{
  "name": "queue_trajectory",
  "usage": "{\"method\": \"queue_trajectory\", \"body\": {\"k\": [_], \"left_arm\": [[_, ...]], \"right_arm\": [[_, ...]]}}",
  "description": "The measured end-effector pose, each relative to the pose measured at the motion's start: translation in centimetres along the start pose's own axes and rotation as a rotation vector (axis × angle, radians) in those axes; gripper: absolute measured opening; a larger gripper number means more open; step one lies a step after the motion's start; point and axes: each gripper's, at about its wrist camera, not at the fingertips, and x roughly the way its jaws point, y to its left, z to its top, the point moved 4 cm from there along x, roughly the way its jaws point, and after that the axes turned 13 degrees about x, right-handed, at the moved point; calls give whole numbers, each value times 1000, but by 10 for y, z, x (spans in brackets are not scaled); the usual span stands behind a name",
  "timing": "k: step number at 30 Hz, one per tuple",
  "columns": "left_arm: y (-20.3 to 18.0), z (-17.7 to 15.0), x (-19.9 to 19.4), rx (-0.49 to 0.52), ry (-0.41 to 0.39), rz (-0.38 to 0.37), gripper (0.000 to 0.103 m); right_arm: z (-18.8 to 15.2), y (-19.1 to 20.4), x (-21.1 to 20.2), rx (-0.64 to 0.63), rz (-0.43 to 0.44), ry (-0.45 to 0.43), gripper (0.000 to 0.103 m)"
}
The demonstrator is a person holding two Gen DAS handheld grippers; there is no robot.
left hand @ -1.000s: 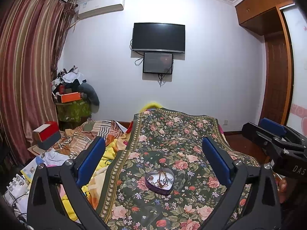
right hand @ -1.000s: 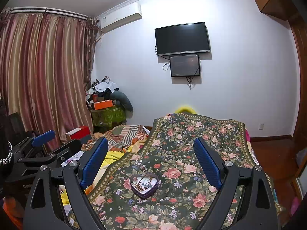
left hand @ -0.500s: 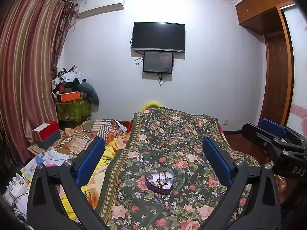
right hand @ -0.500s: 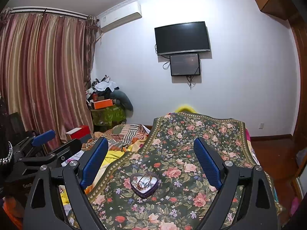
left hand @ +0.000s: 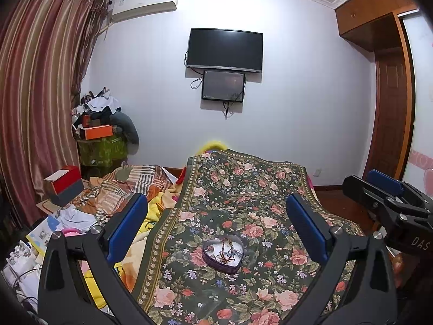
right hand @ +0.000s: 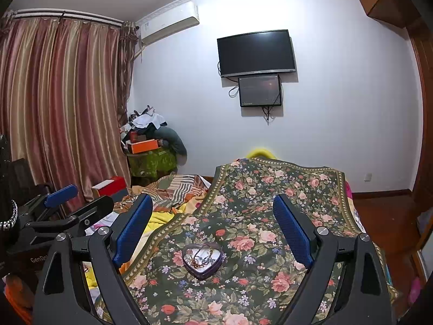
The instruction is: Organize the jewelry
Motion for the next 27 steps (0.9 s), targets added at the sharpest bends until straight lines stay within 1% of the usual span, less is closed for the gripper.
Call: {"method": "queue_trajectory", "body": {"k": [27], "left_arm": [[-4,1,2,10,11,-18,102]], "right_arm": [[-3,-5,5,-5,-6,20,89]]}}
